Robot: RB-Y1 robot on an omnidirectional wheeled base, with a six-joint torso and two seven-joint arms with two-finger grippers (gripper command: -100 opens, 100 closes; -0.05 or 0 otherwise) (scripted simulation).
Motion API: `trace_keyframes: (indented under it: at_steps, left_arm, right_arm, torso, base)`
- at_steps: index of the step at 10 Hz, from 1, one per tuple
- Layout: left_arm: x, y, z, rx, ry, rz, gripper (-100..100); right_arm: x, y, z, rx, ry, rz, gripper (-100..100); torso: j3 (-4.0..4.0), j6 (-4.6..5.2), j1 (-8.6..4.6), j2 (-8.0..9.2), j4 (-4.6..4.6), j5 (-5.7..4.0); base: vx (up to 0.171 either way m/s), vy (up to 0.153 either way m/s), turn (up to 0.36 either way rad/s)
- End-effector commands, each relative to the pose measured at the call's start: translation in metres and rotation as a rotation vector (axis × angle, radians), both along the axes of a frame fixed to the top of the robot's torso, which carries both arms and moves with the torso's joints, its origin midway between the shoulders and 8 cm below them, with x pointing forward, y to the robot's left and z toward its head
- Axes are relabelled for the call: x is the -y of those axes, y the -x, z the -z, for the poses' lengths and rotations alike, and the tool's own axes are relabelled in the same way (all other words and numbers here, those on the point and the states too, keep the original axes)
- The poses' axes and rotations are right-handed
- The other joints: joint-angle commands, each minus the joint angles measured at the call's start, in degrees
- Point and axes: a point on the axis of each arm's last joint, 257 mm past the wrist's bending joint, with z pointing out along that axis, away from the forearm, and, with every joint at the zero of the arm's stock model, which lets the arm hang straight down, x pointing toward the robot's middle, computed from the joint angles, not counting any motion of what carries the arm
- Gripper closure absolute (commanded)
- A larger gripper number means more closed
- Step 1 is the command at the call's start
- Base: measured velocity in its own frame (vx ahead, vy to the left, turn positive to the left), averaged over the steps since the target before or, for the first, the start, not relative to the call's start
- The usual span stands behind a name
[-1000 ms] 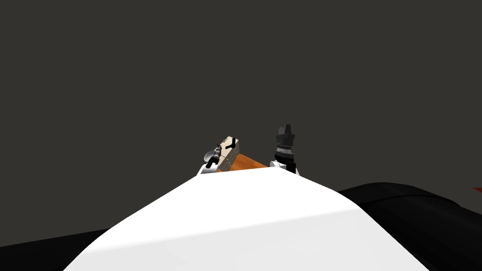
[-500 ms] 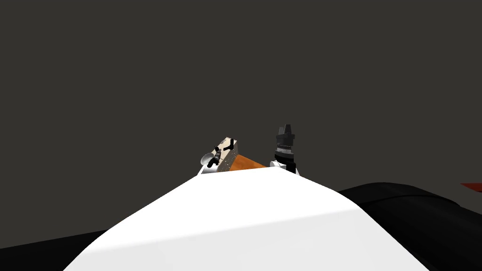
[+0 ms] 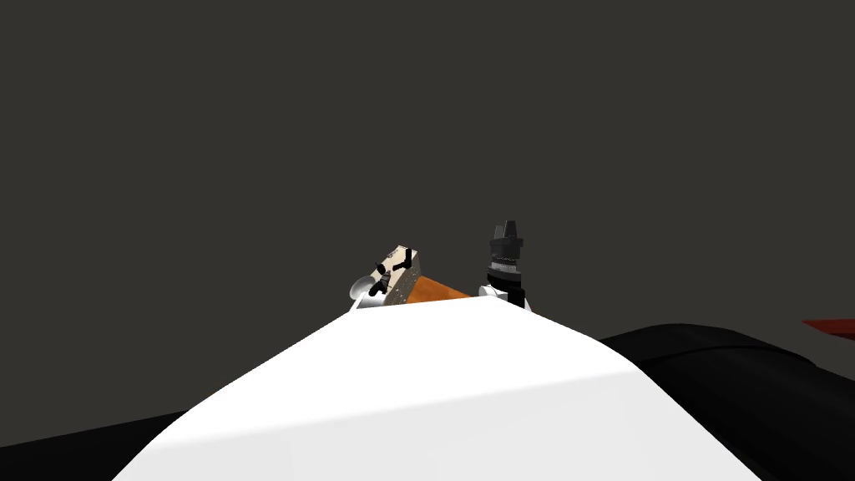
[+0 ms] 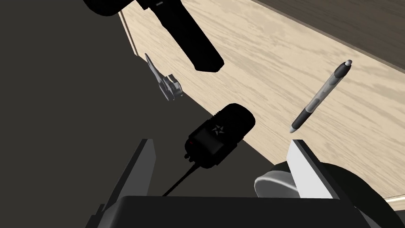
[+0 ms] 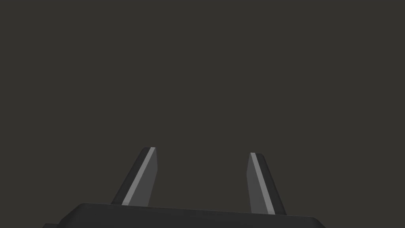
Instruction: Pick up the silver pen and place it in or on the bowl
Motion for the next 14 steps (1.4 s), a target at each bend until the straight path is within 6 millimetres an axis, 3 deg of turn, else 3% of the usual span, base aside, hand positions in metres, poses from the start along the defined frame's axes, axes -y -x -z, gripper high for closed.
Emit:
trace_keyframes:
  at_steps: [1, 2, 6, 9, 14]
  left_arm:
    - [-0.012, 0.014, 0.020, -0.078, -0.039, -0.009, -100]
    - [-0.012, 0.014, 0.020, -0.080, -0.039, -0.009, -100]
    - [-0.045, 0.051, 0.060, -0.266, -0.134, -0.034, -100]
    - [-0.056, 0.064, 0.070, -0.325, -0.162, -0.043, -100]
    - [-0.093, 0.106, 0.093, -0.506, -0.254, -0.072, -100]
  right_arm:
    - [0.000, 0.000, 0.000, 0.000, 0.000, 0.000, 0]
    - [0.000, 0.000, 0.000, 0.000, 0.000, 0.000, 0]
    - [0.000, 0.000, 0.000, 0.000, 0.000, 0.000, 0]
    - [0.000, 0.000, 0.000, 0.000, 0.000, 0.000, 0]
    - [0.000, 0.000, 0.000, 0.000, 0.000, 0.000, 0]
  torso:
    - [0.00, 0.00, 0.00, 0.00, 0.00, 0.00]
    - [0.02, 0.01, 0.00, 0.03, 0.01, 0.00]
    - [-0.04, -0.01, 0.01, -0.07, -0.01, 0.00]
    - [0.04, 0.00, 0.00, 0.06, 0.02, 0.00]
    - [0.02, 0.00, 0.03, 0.03, 0.01, 0.00]
  base:
    - [0.044, -0.020, -0.079]
    - [0.038, -0.014, -0.034]
    - [0.068, -0.019, -0.071]
    - [0.035, -0.016, -0.047]
    - [0.049, -0.014, -0.058]
